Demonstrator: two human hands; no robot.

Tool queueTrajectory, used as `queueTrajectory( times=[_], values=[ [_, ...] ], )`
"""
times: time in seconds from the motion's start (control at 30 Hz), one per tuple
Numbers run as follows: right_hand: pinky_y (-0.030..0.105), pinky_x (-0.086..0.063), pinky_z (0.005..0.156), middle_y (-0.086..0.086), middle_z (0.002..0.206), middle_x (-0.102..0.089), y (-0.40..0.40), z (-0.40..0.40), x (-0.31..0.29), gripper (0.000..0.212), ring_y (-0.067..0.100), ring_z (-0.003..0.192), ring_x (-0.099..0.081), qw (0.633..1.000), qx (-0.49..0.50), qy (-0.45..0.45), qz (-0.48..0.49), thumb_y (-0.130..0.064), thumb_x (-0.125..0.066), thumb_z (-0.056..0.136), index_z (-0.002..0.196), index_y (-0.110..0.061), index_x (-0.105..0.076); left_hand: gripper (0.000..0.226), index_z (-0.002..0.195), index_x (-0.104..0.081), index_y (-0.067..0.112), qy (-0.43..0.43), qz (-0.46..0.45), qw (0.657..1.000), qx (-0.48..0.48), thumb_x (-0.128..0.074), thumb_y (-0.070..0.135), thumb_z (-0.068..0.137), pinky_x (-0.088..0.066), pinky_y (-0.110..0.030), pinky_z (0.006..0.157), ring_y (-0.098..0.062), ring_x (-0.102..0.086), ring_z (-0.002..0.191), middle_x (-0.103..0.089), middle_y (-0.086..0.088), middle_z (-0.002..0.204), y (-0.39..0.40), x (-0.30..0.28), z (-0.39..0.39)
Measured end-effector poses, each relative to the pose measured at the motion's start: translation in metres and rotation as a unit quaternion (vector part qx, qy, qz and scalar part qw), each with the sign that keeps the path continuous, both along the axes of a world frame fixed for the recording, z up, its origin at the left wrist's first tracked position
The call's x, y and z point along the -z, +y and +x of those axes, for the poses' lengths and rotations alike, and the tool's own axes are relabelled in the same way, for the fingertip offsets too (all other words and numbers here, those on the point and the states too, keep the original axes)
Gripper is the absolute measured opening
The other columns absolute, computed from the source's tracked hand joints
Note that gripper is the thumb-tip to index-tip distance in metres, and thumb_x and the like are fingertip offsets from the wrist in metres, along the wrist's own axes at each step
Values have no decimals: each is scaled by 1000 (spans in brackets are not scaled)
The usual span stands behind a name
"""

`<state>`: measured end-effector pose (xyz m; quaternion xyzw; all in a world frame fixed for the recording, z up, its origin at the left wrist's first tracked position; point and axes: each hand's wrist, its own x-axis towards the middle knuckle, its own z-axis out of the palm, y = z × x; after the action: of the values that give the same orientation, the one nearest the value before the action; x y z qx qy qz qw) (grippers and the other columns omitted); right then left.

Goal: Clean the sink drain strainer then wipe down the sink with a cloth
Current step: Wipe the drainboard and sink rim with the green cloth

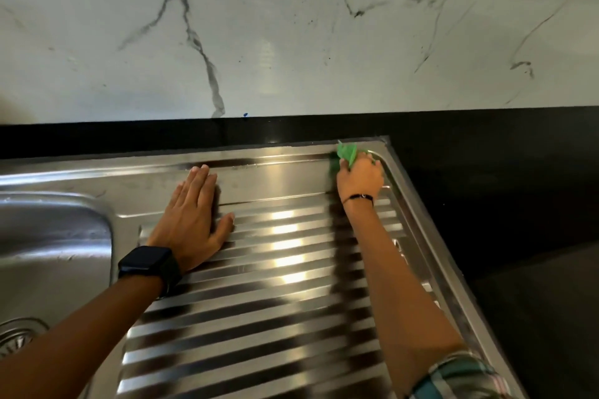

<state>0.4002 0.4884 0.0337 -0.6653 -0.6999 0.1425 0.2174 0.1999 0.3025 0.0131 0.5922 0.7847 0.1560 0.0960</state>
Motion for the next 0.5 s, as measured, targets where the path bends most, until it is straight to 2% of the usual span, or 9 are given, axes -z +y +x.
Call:
queueTrajectory(
  times=[0.13, 0.2, 0.3, 0.37, 0.43, 0.5],
  values=[
    [38, -34, 105, 18, 126, -52, -27, -36, 0, 37, 30, 120, -43, 1000, -23, 1, -20, -24, -52, 90, 119, 0, -50, 87, 146, -4, 10, 7, -11, 1000, 0, -28, 59, 78, 1, -31, 114, -18, 3, 143, 0, -9, 157, 2, 3, 0],
    [36, -33, 103, 17, 124, -51, -56, -63, 4, 38, 29, 119, -42, 995, -96, 12, -20, -25, -52, 90, 120, -2, -48, 87, 146, -4, 10, 17, -18, 1000, -2, -27, 59, 79, 1, -31, 113, -20, 2, 144, -1, -9, 157, 2, 2, 0],
    [35, -26, 109, 17, 128, -51, -97, -99, 3, 37, 29, 122, -39, 969, -244, 30, -1, -21, -51, 90, 121, -1, -49, 85, 146, -9, 7, 30, -13, 999, -10, -27, 58, 80, -1, -32, 114, -23, -3, 145, -7, -12, 156, 2, -2, 5],
    [29, -30, 102, 17, 124, -56, -101, -99, -6, 34, 30, 119, -45, 954, -276, 98, -55, -18, -54, 89, 119, -3, -54, 83, 146, -12, 7, 22, -13, 1000, -10, -28, 56, 81, -4, -35, 117, -24, -6, 145, -10, -12, 156, 2, -7, 7],
    [23, -39, 89, 19, 115, -63, -91, -77, -15, 31, 31, 109, -57, 936, -269, 199, -112, -18, -59, 88, 116, -4, -60, 82, 146, -13, 6, 17, -17, 1000, -6, -29, 54, 81, -5, -35, 117, -24, -6, 145, -10, -13, 156, 1, -8, 7],
    [28, -46, 88, 20, 113, -63, -78, -47, -20, 36, 31, 103, -60, 940, -249, 215, -92, -20, -58, 89, 121, -4, -55, 80, 146, -11, 7, 11, -17, 1000, -3, -31, 53, 83, -3, -33, 116, -23, -4, 145, -8, -12, 156, 0, -8, 5]
  ],
)
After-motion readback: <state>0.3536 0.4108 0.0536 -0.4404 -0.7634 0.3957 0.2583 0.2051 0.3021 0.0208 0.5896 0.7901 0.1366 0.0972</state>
